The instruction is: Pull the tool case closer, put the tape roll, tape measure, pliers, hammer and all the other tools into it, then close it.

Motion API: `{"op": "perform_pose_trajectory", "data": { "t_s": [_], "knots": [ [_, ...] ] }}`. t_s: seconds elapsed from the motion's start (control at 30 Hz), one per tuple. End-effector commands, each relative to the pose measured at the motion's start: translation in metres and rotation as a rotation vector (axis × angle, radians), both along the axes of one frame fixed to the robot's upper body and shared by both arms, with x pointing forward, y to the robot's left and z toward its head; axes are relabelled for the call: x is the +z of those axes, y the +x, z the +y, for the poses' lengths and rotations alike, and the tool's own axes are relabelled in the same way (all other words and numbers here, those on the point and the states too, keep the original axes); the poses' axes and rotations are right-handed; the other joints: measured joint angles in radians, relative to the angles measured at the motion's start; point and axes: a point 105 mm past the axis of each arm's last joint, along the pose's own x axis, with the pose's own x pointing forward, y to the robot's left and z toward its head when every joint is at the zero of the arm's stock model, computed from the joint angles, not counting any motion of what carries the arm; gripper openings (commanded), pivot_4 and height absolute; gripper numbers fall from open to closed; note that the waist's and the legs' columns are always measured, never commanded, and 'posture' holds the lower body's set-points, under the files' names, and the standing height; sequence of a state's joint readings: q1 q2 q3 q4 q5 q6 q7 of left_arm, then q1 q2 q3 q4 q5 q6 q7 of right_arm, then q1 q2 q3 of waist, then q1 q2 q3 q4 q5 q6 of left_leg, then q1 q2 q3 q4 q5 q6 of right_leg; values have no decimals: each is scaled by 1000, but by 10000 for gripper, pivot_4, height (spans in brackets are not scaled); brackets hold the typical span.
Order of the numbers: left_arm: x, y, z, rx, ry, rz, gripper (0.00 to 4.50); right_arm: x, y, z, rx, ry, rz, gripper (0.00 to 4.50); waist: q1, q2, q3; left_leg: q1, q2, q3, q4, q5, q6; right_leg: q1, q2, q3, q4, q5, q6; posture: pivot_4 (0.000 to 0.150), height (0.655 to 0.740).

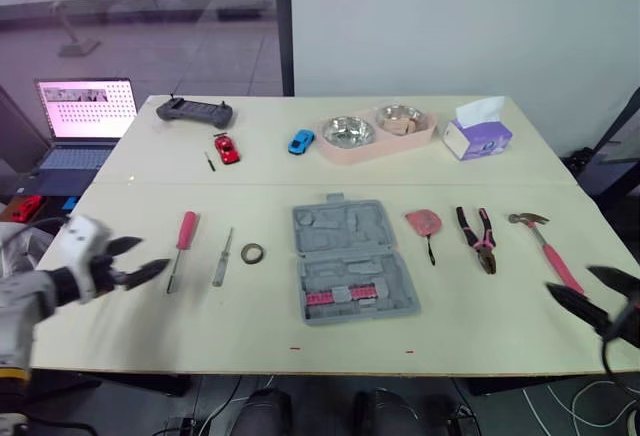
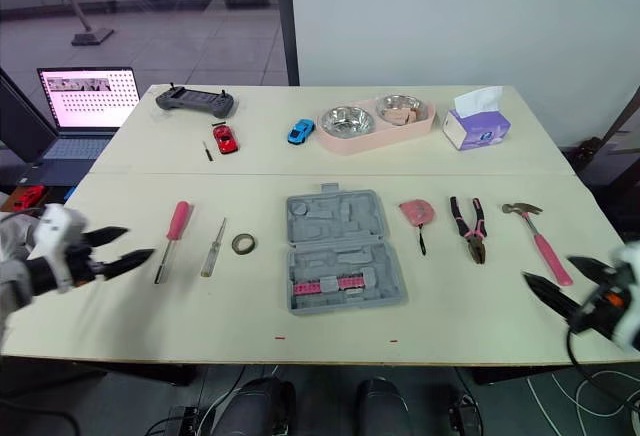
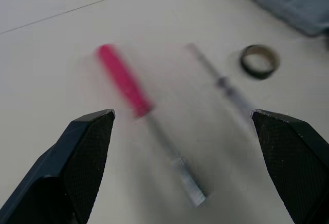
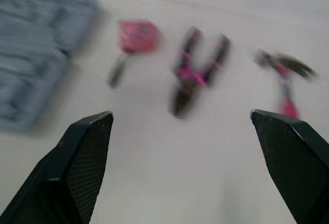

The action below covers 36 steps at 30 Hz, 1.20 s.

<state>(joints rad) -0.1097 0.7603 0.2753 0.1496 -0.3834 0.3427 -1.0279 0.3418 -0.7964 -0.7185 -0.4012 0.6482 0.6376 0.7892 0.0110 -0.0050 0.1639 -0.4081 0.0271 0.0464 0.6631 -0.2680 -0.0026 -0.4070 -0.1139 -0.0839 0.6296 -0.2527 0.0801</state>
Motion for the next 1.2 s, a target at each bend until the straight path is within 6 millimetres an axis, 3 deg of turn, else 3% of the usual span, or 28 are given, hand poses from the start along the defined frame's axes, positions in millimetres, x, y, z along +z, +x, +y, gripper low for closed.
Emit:
{"op": "perform_pose_trajectory", "data": {
  "t_s": [0.03, 0.07, 0.17, 0.37, 0.4, 0.67, 1.0, 1.1, 1.2],
  "knots": [
    [-4, 9, -74, -155, -51, -28, 44783, -2, 25, 68, 183, -50, 4, 45000, -1, -1, -1, 0, 0, 0, 0, 0, 0, 0, 0, 0, 0, 0, 0, 1500, 7400],
    [-6, 11, -88, -179, -62, -28, 44783, -4, 31, 78, 206, -71, 11, 45000, 1, -1, -1, 1, 0, 0, 0, 0, 0, 1, 1, 0, 0, 0, 0, 1500, 7400],
    [-8, 22, -126, -214, -165, -34, 36361, -21, 55, 109, 288, -132, 62, 36542, 2, -4, 0, 0, 0, 1, 1, 0, 0, 0, 4, 0, 0, 1, 0, 1500, 7400],
    [-33, 31, -151, -259, -110, 12, 3433, -53, 94, 109, 291, -356, 167, 5293, 2, -4, 0, -1, -1, 1, 2, 0, 2, -1, 10, 0, 1, 3, 3, 1500, 7400],
    [-36, 31, -151, -262, -103, 13, 0, -55, 99, 109, 300, -378, 174, 266, 2, -4, 0, -1, -1, 2, 2, 0, 2, -1, 10, 0, 1, 3, 3, 1500, 7400],
    [-58, 49, -161, -274, 62, 22, 0, -76, 134, 104, 337, -525, 226, 266, 2, -5, 1, -1, 0, 3, 3, 0, 1, -1, 12, 0, 1, 3, 3, 1500, 7400],
    [-69, 62, -171, -328, 205, -10, 0, -81, 161, 127, 422, -557, 227, 266, 0, -4, 0, 0, 0, 3, 3, 0, 1, -1, 12, 0, 3, 4, 4, 1500, 7400],
    [-74, 62, -176, -361, 240, -17, 0, -80, 161, 143, 480, -550, 231, 266, 2, -4, 0, 0, 0, 3, 4, 0, 1, 0, 12, 0, 3, 5, 4, 1500, 7400],
    [-75, 64, -182, -368, 234, -27, 0, -87, 148, 147, 525, -553, 282, 266, 4, -3, 0, 0, 0, 3, 4, 0, 1, 1, 12, 0, 3, 5, 5, 1500, 7400]
  ]
}}
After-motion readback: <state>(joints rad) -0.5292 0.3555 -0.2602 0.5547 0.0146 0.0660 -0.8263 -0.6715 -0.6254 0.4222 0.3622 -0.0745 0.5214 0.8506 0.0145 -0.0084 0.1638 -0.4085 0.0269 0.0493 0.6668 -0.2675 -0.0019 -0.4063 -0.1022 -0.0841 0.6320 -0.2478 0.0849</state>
